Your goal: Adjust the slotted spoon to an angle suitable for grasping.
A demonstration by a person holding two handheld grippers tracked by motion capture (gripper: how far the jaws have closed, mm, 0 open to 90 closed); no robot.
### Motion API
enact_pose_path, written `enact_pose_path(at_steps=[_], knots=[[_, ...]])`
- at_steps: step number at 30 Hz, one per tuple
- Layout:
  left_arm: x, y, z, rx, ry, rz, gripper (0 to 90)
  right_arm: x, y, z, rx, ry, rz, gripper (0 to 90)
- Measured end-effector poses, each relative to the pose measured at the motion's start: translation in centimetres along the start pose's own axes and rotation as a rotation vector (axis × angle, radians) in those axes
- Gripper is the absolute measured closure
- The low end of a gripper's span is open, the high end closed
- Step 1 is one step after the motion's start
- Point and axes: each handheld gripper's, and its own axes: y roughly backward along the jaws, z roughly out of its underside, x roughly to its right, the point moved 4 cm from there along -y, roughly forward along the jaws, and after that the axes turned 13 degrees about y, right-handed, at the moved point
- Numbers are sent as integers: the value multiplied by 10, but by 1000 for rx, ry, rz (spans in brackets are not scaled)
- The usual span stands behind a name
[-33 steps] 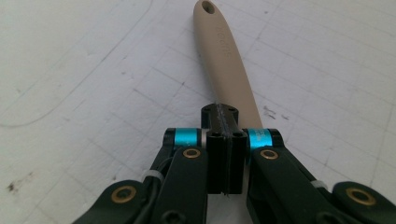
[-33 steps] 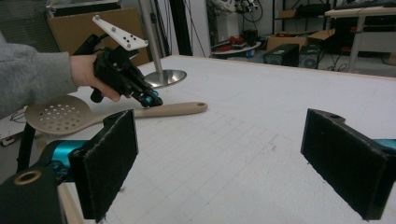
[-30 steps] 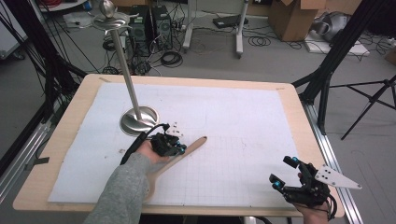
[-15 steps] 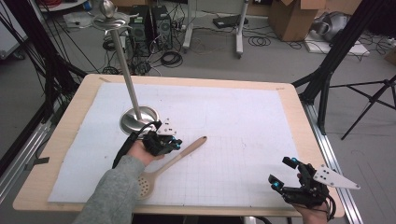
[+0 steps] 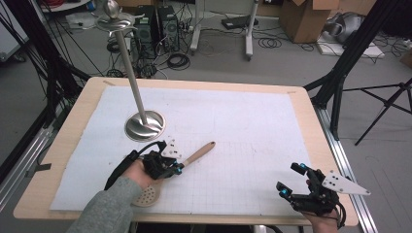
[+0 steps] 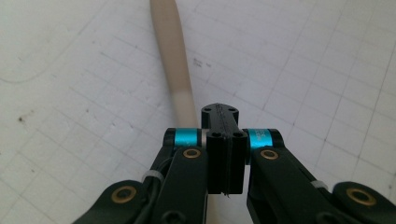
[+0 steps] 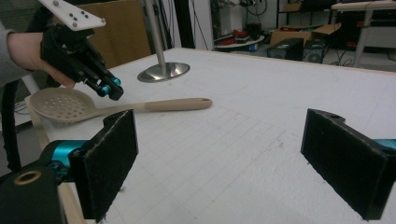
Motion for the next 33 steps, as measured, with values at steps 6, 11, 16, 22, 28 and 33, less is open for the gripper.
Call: enact_pose_path(at_steps=[6, 11, 16, 22, 28, 33], knots=[[3, -3, 11, -63, -12, -8, 896, 1, 0, 0, 3, -4, 3, 100], [0, -3, 20, -106, -21, -29, 896, 0, 0, 0, 2, -9, 1, 99], [-1, -2, 26, -121, -36, -37, 897, 0, 0, 1, 1, -7, 2, 100], [-10, 3, 35, -142, -41, -49, 897, 0, 0, 2, -2, -7, 2, 100], [-15, 8, 39, -115, -2, -28, 897, 0, 2, 2, -3, -10, 6, 99], [-14, 12, 25, -32, 29, -4, 896, 0, 2, 1, 2, -6, 6, 99]])
